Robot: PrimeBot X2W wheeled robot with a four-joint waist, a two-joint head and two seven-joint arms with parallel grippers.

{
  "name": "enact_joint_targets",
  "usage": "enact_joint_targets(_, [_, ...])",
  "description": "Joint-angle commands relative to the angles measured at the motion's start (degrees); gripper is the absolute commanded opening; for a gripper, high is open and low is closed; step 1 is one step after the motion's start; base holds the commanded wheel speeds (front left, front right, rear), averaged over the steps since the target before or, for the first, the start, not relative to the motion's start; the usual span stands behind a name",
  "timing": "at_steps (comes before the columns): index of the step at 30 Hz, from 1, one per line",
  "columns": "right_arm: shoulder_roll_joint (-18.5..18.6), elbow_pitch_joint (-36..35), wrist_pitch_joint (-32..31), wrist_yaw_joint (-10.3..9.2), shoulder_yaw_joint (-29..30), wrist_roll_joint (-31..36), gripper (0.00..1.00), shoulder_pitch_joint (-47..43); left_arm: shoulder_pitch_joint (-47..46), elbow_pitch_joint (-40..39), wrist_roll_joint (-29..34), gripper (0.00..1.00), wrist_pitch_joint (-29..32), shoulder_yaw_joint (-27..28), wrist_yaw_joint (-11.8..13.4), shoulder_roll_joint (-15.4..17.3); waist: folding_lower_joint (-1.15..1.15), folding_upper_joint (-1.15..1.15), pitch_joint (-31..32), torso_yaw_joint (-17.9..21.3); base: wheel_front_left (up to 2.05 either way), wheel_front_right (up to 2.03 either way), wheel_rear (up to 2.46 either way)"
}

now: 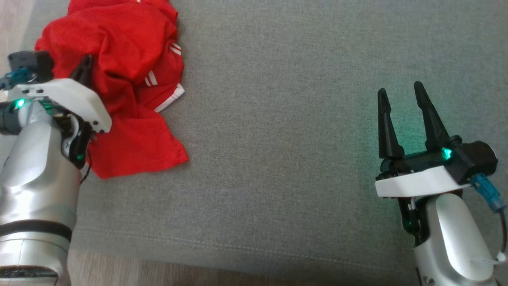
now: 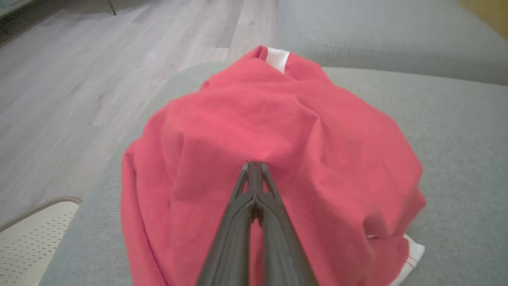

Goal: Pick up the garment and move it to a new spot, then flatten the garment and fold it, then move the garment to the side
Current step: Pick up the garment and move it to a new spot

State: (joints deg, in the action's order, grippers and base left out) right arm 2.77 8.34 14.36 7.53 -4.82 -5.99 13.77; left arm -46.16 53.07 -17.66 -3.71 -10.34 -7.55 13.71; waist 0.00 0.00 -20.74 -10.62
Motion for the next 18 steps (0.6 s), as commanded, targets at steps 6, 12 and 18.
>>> enact_joint_targets(6, [0.1, -0.5, 0.5, -0.04, -1.6, -1.1, 1.00, 0.9, -4.0, -1.6, -1.7, 0.00, -8.1, 3.1, 0.1, 3.7, 0.00, 0.00, 3.6, -1.0, 0.00, 0.00, 0.00])
enact_joint_targets(12, [0.1, 0.5, 0.6, -0.04, -1.8, -2.6, 1.00, 0.0, -3.7, -6.3, -2.8, 0.00, -10.8, 4.8, 0.2, 4.0, 0.00, 0.00, 7.3, -2.0, 0.00, 0.00, 0.00])
enact_joint_targets(18, [0.1, 0.5, 0.6, -0.04, -2.2, -3.9, 1.00, -1.0, -1.4, -14.7, -3.4, 0.00, -11.2, 6.3, 0.7, 3.5, 0.00, 0.00, 10.3, -2.6, 0.00, 0.00, 0.00])
